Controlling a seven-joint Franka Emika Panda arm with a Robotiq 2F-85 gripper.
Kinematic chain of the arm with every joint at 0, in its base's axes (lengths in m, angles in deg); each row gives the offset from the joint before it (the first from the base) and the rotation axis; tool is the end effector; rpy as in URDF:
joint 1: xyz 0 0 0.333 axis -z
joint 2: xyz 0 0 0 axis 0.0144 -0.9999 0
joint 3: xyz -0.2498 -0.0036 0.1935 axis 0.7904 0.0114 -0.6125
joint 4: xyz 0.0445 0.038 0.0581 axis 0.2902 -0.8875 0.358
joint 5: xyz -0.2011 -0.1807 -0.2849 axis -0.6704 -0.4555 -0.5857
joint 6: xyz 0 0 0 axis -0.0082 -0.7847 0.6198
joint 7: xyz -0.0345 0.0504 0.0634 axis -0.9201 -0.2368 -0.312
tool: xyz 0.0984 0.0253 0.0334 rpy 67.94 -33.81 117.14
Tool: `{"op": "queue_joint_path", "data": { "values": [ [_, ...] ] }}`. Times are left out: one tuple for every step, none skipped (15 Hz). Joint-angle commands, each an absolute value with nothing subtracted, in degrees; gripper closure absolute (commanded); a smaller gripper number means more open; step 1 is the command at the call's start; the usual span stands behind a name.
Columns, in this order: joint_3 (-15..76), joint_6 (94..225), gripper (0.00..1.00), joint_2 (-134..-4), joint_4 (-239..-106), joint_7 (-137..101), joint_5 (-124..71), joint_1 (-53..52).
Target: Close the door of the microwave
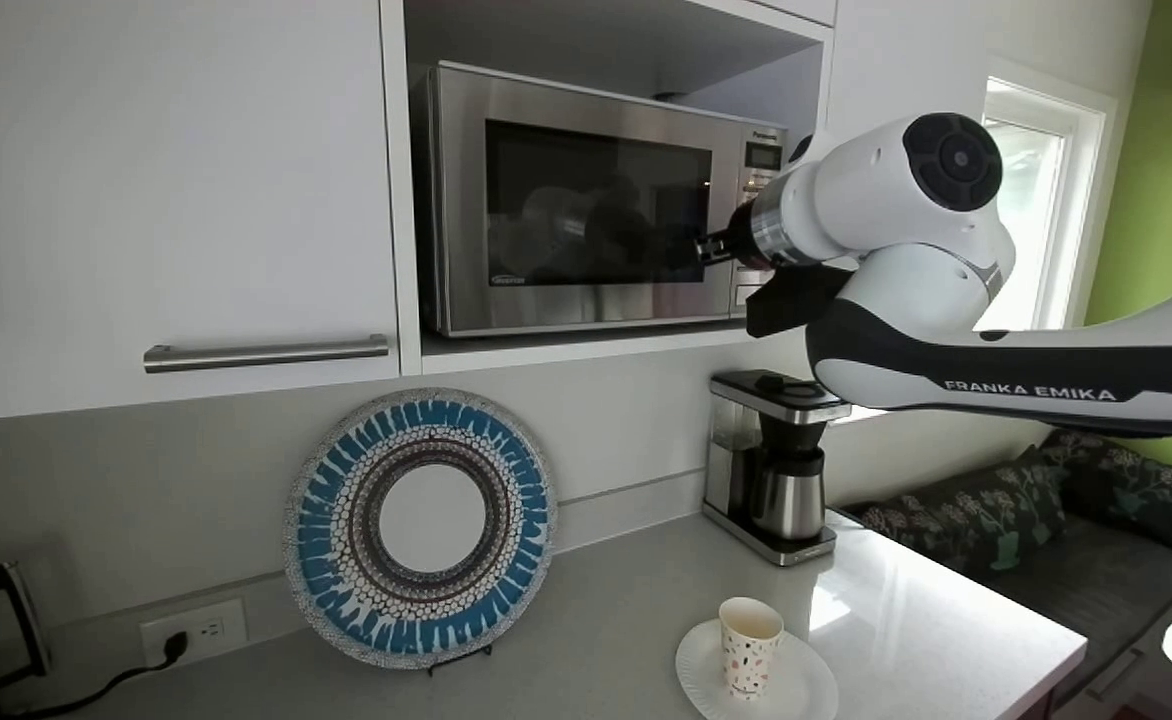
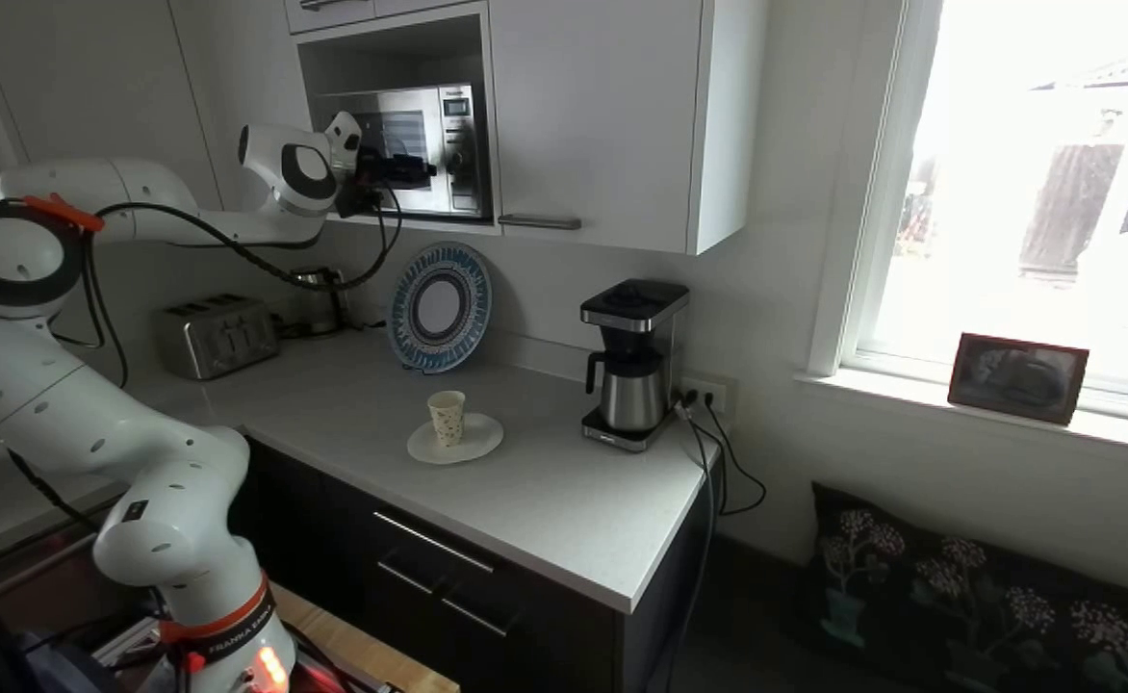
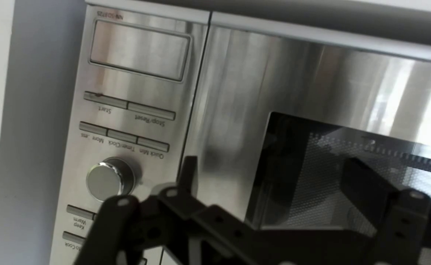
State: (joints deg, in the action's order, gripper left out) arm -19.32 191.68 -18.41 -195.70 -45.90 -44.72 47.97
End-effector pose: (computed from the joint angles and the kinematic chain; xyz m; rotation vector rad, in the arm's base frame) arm 0.4716 0.1520 0.7382 2.1892 -0.0530 1.7719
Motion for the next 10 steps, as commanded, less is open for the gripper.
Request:
{"op": "queue_joint_path", "data": {
  "values": [
    [-11.1,180.2,0.0,-18.7,-196.0,-38.9,-38.0,37.2],
    [-19.5,191.8,0.0,-18.1,-195.8,-44.8,-43.4,48.3],
    [-19.5,191.8,0.0,-18.1,-195.8,-44.8,-43.4,48.3],
    [-19.5,191.8,0.0,-18.1,-195.8,-44.8,-43.4,48.3],
    [-19.5,191.8,0.0,-18.1,-195.8,-44.8,-43.4,48.3],
    [-19.5,191.8,0.0,-18.1,-195.8,-44.8,-43.4,48.3],
    [-19.5,191.8,0.0,-18.1,-195.8,-44.8,-43.4,48.3],
    [-18.3,189.5,0.0,-18.3,-195.7,-44.7,-42.7,46.8],
    [-15.5,185.2,0.0,-18.7,-195.6,-43.4,-42.0,43.1],
    [-12.8,182.6,0.0,-19.0,-195.5,-42.3,-41.6,39.7]
  ]
}}
